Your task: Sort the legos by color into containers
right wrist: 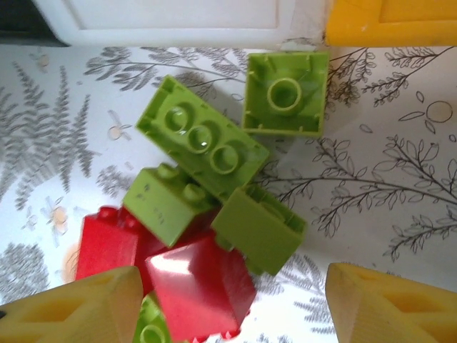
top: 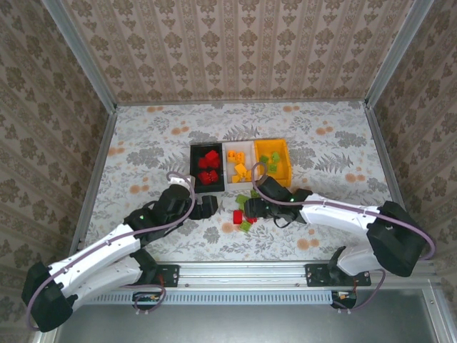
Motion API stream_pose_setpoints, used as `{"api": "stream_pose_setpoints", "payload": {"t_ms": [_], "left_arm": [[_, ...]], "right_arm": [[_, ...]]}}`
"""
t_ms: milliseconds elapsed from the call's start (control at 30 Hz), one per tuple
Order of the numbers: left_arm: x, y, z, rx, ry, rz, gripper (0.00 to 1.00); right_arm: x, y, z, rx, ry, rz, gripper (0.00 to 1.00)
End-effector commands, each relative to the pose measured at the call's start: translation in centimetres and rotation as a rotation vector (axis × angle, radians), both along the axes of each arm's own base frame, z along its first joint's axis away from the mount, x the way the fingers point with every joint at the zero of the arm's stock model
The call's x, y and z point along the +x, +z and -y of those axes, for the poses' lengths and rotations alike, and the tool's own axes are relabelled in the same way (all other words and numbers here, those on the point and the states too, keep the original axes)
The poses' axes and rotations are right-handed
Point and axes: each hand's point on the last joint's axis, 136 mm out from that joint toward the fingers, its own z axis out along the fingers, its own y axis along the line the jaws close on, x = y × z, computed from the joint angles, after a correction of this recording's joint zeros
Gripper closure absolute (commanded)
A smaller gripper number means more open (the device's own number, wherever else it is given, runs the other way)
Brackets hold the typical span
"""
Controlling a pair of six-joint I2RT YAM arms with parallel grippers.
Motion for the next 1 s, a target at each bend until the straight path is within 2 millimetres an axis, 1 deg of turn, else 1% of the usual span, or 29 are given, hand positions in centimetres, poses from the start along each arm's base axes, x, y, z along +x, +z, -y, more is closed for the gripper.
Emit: {"api": "stream_pose_setpoints", "payload": {"t_ms": [0, 200, 267, 400, 500, 633, 700, 733, 867, 967], "left_arm": [[0.0, -0.1, -0.3, -0.022, 0.02, -0.012, 0.0], [-0.2, -0.3, -0.5, -0.024, 0.024, -0.011, 0.0], [-0.2, -0.4, -0.6, -0.024, 0.025, -0.012, 0.0], [-0.1, -0.5, -0.7, -0.024, 0.027, -0.013, 0.0], [-0.1, -0.7, -0.8, -0.027, 0.029, -0.015, 0.0], [0.0, -0.8, -0.9, -0.031, 0.029, -0.017, 0.0], [0.1, -0.9, -0.9, -0.031, 0.031, -0.019, 0.0], [0.0, -0.9, -0.9, -0.031, 0.031, -0.021, 0.0], [0.0, -1.1, -0.9, -0.034, 0.028, -0.025, 0.0], [0.0, -1.1, -0.9, -0.034, 0.028, -0.027, 0.0]], "right_arm": [[2.1, -0.6, 0.9, -0.039, -0.103, 0.005, 0.3], [2.3, -2.3, 1.4, -0.077, -0.142, -0.035, 0.33], [1.9, -2.7, 2.1, -0.102, -0.157, -0.051, 0.35], [1.0, -2.8, 4.3, -0.137, -0.198, -0.057, 0.44], [0.7, -3.0, 5.3, -0.144, -0.205, -0.061, 0.5], [0.9, -3.5, 5.0, -0.127, -0.185, -0.07, 0.56], [1.2, -3.7, 4.7, -0.129, -0.17, -0.065, 0.57], [1.4, -3.7, 4.5, -0.13, -0.16, -0.059, 0.57], [1.8, -3.7, 4.6, -0.157, -0.147, -0.055, 0.51], [1.8, -4.0, 4.8, -0.172, -0.147, -0.064, 0.51]]}}
